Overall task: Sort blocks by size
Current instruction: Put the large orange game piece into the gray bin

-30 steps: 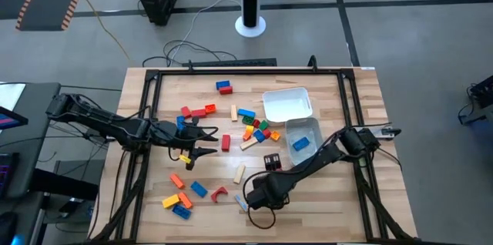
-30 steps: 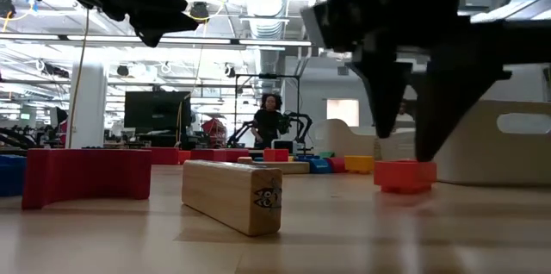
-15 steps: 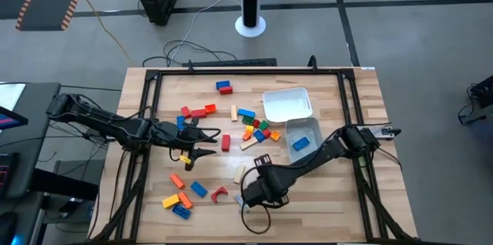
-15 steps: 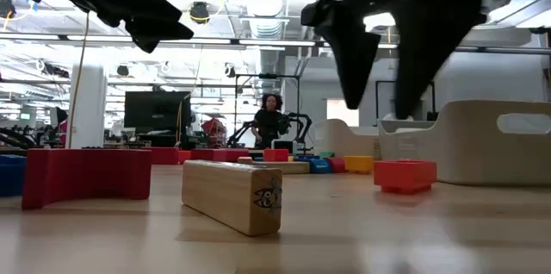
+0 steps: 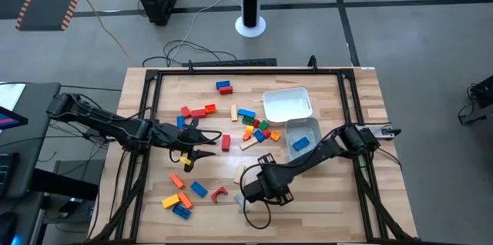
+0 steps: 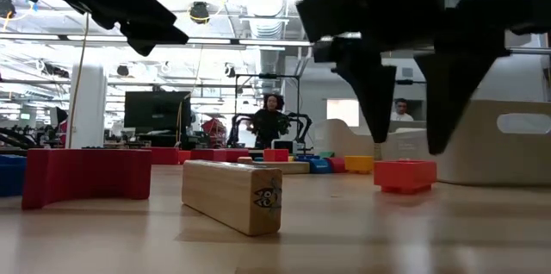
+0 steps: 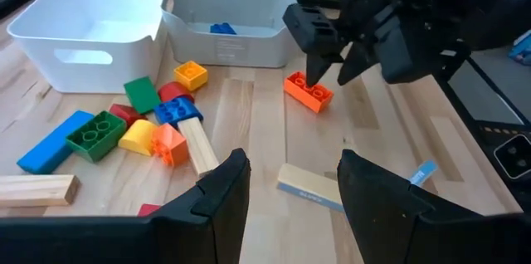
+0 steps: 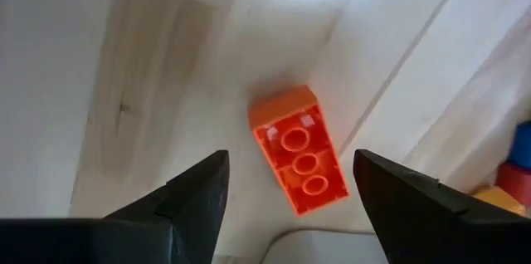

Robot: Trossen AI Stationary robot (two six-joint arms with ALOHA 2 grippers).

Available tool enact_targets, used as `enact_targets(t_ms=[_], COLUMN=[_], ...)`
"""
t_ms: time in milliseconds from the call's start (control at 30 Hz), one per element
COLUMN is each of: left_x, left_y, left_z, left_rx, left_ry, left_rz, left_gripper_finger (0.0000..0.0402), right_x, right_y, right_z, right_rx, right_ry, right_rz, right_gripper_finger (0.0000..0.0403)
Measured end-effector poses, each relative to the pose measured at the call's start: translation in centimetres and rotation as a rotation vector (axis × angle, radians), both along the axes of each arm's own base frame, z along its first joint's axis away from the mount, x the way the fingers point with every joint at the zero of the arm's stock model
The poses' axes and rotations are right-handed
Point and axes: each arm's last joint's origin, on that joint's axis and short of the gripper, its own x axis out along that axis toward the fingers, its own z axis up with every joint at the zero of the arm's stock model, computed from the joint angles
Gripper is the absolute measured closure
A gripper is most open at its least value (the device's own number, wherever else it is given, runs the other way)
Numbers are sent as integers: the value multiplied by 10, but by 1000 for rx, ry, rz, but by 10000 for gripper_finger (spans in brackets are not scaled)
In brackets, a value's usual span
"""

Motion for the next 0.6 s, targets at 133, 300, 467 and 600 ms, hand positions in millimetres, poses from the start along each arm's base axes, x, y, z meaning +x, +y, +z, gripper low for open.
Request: enact_targets(t_ms=[133, 300, 467, 600], left_x=[0, 0, 0, 0], left_y=[0, 0, 0, 0], left_z=[0, 0, 0, -1], left_rx=[1, 4, 17, 18], left_ry=[1, 4, 4, 7], left_rz=[0, 0, -3, -4], left_gripper_finger=[226, 226, 226, 226], right_x=[-5, -7, -6, -7], right_y=[-7, -15, -20, -23], right_z=[-14, -28, -29, -28], right_rx=[-17, -21, -22, -30], right_ry=[45, 54, 59, 81], right_rz=[-9, -24, -37, -45], right_gripper_finger=[112, 114, 140, 189])
